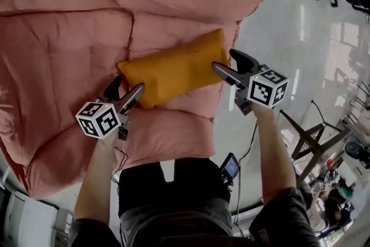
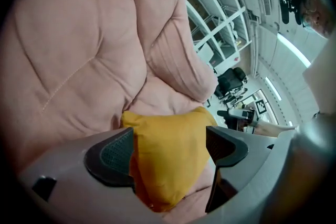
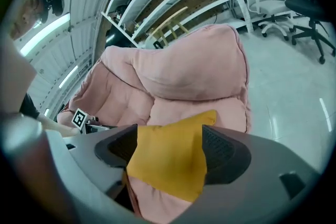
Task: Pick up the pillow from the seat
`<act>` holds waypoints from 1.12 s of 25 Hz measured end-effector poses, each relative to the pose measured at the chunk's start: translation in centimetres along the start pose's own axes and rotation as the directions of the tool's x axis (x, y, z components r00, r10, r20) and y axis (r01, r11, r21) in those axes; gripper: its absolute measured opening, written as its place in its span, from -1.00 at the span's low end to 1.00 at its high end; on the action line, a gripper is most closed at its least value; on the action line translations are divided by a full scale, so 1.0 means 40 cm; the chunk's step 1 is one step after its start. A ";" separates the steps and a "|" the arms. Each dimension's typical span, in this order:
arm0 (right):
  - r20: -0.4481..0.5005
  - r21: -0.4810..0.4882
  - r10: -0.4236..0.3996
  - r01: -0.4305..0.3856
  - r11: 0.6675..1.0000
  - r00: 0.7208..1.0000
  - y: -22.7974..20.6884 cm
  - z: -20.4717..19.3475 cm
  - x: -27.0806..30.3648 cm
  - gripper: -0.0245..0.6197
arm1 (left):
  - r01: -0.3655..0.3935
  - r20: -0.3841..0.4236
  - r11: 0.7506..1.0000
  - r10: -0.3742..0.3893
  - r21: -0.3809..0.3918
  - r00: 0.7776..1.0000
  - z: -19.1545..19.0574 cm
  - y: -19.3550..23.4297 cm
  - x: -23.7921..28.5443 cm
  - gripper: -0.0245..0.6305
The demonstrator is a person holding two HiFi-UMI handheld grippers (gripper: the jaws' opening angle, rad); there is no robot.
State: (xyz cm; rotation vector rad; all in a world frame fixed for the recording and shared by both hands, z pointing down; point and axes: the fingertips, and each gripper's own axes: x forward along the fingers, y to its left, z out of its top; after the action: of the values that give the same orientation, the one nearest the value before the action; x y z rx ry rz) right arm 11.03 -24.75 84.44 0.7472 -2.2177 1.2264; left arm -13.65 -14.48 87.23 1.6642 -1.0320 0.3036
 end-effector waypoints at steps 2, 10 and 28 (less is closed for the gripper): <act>-0.028 -0.012 0.008 -0.009 1.000 1.000 -0.030 -0.011 0.026 0.10 | -0.008 -0.007 1.000 0.008 -0.023 1.000 -0.009 0.033 0.023 0.40; -0.148 0.092 0.107 -0.094 0.991 0.983 -0.096 -0.111 0.073 0.17 | 0.036 -0.094 0.990 -0.049 -0.137 0.994 -0.114 0.054 0.051 0.51; -0.094 0.153 0.163 -0.148 0.977 0.982 -0.069 -0.109 0.073 0.17 | 0.095 -0.084 0.984 -0.109 -0.153 0.990 -0.087 0.011 0.067 0.15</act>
State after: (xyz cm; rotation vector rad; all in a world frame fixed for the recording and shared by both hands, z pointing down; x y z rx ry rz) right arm 11.42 -22.84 90.04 0.5564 -2.1509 1.4820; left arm -11.37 -12.68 90.57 1.5478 -0.8757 0.2277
